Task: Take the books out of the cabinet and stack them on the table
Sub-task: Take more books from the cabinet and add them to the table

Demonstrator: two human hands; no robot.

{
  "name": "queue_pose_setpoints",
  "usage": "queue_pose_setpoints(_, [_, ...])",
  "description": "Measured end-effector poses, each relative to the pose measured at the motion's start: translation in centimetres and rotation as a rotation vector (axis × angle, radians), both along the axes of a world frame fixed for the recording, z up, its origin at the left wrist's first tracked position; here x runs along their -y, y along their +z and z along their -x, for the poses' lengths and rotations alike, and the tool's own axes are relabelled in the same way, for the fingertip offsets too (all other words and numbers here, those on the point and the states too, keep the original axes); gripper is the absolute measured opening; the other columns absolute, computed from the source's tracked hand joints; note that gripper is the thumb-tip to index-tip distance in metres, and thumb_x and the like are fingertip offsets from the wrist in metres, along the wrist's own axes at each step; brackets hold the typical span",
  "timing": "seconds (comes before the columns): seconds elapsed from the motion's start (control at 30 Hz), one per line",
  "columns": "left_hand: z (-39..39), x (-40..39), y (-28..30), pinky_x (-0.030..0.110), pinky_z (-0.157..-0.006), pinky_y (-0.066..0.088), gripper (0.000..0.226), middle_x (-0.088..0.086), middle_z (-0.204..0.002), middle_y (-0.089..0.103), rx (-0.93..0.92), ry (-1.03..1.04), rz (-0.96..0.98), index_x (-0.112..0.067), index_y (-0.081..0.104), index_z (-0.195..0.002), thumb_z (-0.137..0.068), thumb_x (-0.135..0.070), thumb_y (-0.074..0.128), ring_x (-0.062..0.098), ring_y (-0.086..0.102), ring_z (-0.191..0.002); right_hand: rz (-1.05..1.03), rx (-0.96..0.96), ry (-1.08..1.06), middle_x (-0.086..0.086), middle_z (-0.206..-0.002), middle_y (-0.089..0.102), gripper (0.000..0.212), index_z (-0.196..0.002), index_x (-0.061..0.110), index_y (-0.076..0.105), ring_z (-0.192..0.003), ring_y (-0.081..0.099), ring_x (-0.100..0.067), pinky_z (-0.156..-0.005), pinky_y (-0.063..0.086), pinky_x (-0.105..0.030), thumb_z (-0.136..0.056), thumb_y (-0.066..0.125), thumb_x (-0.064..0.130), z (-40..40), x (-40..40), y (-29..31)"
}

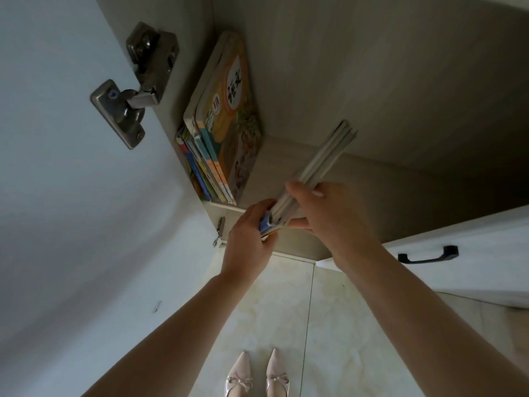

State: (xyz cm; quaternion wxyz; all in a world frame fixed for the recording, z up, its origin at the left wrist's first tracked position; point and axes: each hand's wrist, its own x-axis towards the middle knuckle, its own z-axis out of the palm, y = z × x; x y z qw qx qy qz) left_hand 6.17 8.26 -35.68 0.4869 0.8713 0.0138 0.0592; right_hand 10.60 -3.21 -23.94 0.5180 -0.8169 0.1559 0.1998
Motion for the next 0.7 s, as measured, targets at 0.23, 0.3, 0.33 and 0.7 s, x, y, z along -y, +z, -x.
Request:
queue_pose_setpoints(0.23, [-0.4,-1.7,0.4,0.025,-0.080,0.057,0.046,0.009,-0.118,0.068,-0.139,0.010,-0.015,-0.008,0.055,-0.130,-0.087,-0.018,0.069,0.024,0.067,-0.106,0.146,0.091,0.045,0.009,-0.108,0.067,0.056,-0.134,0.025,0.039,-0.102,0.064,-0.017,-0.094,0.052,-0.045,-0.084,0.066,0.018,-3.4,6.7,-3.3])
queue_pose_setpoints(0.3, [-0.4,-1.6,0.4,0.023,-0.078,0.056,0.047,0.010,-0.120,0.068,-0.139,-0.004,-0.022,-0.009,0.054,-0.131,-0.088,-0.019,0.069,0.025,0.067,-0.106,0.097,0.085,0.051,0.007,-0.117,0.057,0.079,-0.144,0.031,0.025,-0.104,0.060,-0.015,-0.094,0.052,-0.043,-0.082,0.068,0.004,-4.5,7.7,-3.7])
queue_pose_setpoints(0.33, [-0.4,-1.6,0.4,0.018,-0.077,0.054,0.046,0.010,-0.119,0.068,-0.142,-0.004,-0.021,-0.008,0.054,-0.131,-0.088,-0.018,0.069,0.025,0.067,-0.105,0.056,0.074,0.068,0.004,-0.121,0.053,0.086,-0.146,0.031,0.022,-0.101,0.059,-0.014,-0.090,0.053,-0.038,-0.081,0.068,-0.001,-5.0,8.0,-3.8])
queue_pose_setpoints(0.7, [-0.5,-2.2,0.0,0.010,-0.073,0.054,0.046,0.009,-0.124,0.066,-0.166,0.011,-0.037,-0.006,0.055,-0.130,-0.088,-0.020,0.068,0.024,0.066,-0.109,-0.138,-0.042,0.222,-0.011,-0.108,0.064,0.053,-0.115,0.006,0.055,-0.114,0.059,-0.026,-0.103,0.046,-0.044,-0.072,0.057,-0.026,-8.9,7.6,-4.1])
